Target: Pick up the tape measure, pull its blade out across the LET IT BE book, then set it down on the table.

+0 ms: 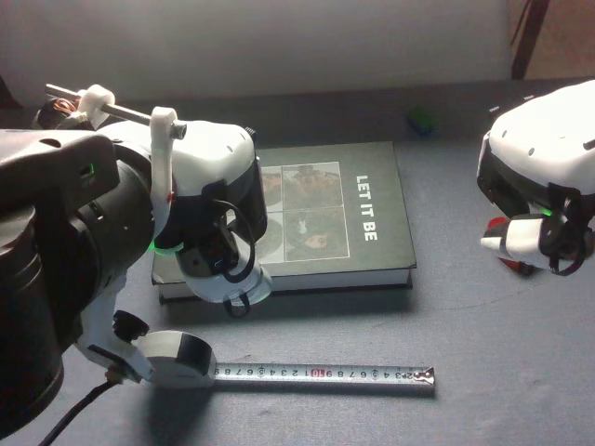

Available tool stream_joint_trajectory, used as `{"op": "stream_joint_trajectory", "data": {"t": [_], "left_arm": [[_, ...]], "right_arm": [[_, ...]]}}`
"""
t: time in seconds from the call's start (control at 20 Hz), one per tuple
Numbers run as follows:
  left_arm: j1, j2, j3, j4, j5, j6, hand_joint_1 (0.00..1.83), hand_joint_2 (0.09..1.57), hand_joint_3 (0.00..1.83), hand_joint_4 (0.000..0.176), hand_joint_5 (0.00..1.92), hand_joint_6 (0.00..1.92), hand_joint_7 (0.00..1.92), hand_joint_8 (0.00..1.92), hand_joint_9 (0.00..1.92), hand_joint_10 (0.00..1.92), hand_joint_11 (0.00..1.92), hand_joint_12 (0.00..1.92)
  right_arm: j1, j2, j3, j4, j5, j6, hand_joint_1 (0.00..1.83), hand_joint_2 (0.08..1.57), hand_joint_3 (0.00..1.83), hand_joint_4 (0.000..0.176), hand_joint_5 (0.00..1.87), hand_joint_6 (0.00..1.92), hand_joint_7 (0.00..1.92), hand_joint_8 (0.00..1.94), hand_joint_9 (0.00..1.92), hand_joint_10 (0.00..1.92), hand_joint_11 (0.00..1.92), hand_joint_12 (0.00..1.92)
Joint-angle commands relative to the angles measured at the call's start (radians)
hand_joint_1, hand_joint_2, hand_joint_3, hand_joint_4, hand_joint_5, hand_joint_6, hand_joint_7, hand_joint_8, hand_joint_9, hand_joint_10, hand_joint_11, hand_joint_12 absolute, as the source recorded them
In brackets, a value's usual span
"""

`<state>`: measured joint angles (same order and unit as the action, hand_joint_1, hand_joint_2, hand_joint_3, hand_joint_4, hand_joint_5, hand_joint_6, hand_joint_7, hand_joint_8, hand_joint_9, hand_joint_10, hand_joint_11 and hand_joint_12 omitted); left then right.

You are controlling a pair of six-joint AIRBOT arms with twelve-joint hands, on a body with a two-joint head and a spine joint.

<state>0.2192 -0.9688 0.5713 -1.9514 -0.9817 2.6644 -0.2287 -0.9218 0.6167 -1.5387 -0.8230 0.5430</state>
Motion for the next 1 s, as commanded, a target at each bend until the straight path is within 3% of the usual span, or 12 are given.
{"op": "stream_joint_trajectory", "data": {"t": [0.0,0.05,0.1,0.35,0.45,0.65,0.85,0.95], "left_arm": [[-0.005,0.007,-0.003,0.073,0.002,0.005,0.28,1.1,0.1,0.013,0.23,0.06,0.22,0.03,0.2,0.1,0.03,0.74],[-0.006,0.01,-0.002,0.073,0.002,0.006,0.28,1.1,0.1,0.013,0.23,0.06,0.22,0.03,0.2,0.1,0.03,0.74],[-0.01,0.016,0.001,0.073,0.003,0.01,0.29,1.14,0.01,0.0,0.24,0.0,0.21,0.0,0.22,0.01,0.0,0.75],[-0.052,0.049,0.022,0.072,0.051,0.069,0.28,1.14,0.0,0.0,0.27,0.01,0.22,0.01,0.23,0.01,0.0,0.76],[-0.073,0.057,0.037,0.034,0.075,0.141,0.29,1.14,0.0,0.0,0.26,0.0,0.23,0.01,0.23,0.01,0.0,0.76],[-0.081,0.091,0.06,0.03,0.138,0.145,0.3,1.14,0.0,0.0,0.26,0.0,0.24,0.01,0.23,0.0,0.0,0.74],[-0.083,0.133,0.098,0.027,0.198,0.168,0.5,1.07,0.0,0.0,0.24,0.0,0.25,0.01,0.23,0.0,0.0,0.73],[-0.066,0.151,0.126,0.031,0.308,0.15,0.56,1.05,0.0,0.0,0.26,0.0,0.27,0.0,0.23,0.0,0.0,0.73]], "right_arm": [[0.008,0.008,-0.001,-0.07,-0.022,0.001,0.23,1.12,0.13,0.0,0.31,0.08,0.37,0.05,0.3,0.1,0.01,0.97],[0.008,0.008,-0.001,-0.07,-0.022,0.001,0.23,1.12,0.13,0.0,0.31,0.08,0.37,0.05,0.3,0.1,0.01,0.97],[0.006,0.008,-0.001,-0.07,-0.022,0.001,0.23,1.18,0.01,0.0,0.34,0.01,0.41,0.0,0.35,0.01,0.0,1.02],[0.005,0.009,-0.001,-0.07,-0.021,0.001,0.23,1.17,0.0,0.0,0.31,0.0,0.37,0.0,0.32,0.0,0.0,0.99],[0.005,0.009,-0.001,-0.07,-0.019,0.001,0.23,1.17,0.0,0.0,0.31,0.0,0.37,0.0,0.31,0.0,0.0,0.93],[0.003,0.01,-0.001,-0.07,0.002,0.001,0.2,1.2,0.01,0.0,0.31,0.0,0.35,0.0,0.31,0.0,0.0,0.93],[0.0,0.009,-0.001,-0.07,0.025,0.004,0.19,1.22,0.01,0.0,0.32,0.0,0.37,0.0,0.33,0.01,0.0,0.98],[-0.001,0.01,-0.001,-0.07,0.034,0.012,0.19,1.22,0.01,0.0,0.34,0.01,0.38,0.01,0.33,0.01,0.0,0.99]]}}
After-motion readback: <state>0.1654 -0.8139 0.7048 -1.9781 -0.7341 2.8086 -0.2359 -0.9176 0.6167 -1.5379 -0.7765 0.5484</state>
